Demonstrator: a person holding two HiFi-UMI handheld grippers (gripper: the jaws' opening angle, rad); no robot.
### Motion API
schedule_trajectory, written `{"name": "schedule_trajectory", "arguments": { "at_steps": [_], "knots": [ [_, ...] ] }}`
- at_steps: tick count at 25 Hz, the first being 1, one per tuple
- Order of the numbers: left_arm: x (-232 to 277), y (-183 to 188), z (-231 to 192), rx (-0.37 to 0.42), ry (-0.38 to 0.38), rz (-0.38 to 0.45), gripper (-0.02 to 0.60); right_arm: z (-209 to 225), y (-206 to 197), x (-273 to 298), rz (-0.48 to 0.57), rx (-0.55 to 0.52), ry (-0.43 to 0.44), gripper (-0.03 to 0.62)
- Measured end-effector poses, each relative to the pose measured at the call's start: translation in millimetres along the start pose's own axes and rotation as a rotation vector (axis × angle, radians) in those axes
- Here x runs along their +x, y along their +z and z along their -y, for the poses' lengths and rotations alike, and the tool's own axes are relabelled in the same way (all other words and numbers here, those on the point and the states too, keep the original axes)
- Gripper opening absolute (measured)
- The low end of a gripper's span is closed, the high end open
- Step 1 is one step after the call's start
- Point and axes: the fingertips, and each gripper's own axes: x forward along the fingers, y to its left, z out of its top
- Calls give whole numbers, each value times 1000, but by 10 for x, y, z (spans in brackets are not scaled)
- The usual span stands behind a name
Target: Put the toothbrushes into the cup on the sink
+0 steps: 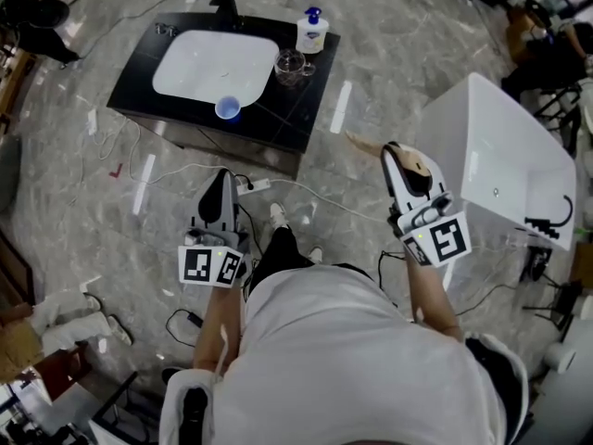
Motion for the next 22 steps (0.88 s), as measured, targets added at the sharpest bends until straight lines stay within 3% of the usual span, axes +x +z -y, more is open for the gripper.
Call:
{"name": "schedule_trajectory", "arguments": {
  "at_steps": [11,22],
  "knots": [
    [729,-42,-770,-44,-31,-28,3,104,7,1107,-30,-14,12,54],
    [1149,-136,-844,-98,-127,-54,3,221,33,1382,-46,-26,-46,54]
  ]
}}
